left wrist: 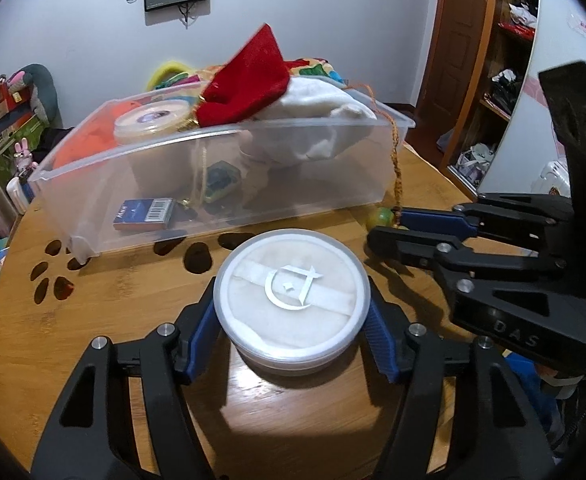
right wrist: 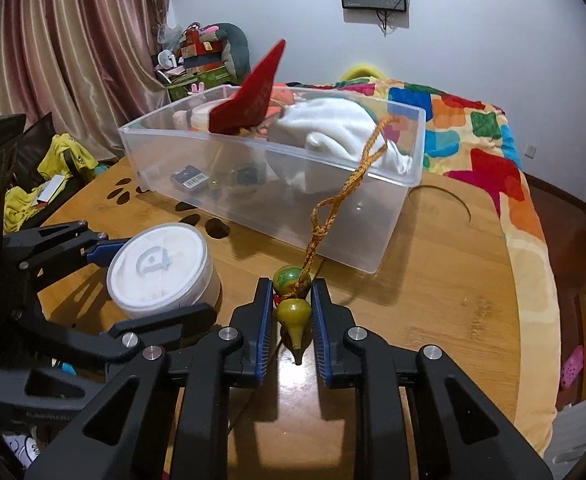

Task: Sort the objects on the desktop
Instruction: 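Grasp the gourd charm with the right tool while the left tool grasps the white container, then carry the gourd charm and white container over the box with both tools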

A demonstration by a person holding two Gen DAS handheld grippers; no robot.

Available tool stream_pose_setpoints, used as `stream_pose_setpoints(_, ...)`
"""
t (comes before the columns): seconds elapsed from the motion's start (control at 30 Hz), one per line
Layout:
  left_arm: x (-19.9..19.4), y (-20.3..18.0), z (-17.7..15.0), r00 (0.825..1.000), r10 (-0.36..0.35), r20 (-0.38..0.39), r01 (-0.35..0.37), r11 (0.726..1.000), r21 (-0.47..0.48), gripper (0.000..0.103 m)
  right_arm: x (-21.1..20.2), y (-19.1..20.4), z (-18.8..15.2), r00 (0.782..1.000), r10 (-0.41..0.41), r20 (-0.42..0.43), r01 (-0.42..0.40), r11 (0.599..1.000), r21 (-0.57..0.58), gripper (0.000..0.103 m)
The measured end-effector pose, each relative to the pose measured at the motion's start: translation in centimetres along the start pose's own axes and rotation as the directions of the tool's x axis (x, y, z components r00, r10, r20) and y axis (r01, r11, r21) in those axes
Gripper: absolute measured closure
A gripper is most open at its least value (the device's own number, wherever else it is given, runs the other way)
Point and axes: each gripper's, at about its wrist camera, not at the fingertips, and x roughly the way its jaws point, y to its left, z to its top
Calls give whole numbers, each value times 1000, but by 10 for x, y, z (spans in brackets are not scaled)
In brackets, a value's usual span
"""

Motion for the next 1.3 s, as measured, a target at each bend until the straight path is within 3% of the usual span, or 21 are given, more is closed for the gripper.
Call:
stream_pose_setpoints(0.77,-42,31,10,993,52,107,-44,997,-70,39,-40,17,18,996,-29,84,32,999,-35,86)
stream_pose_setpoints(1.3,-47,41,27,987,78,140,-70,996,-60,39,-52,21,40,988,-35,148,44,997,-58,86)
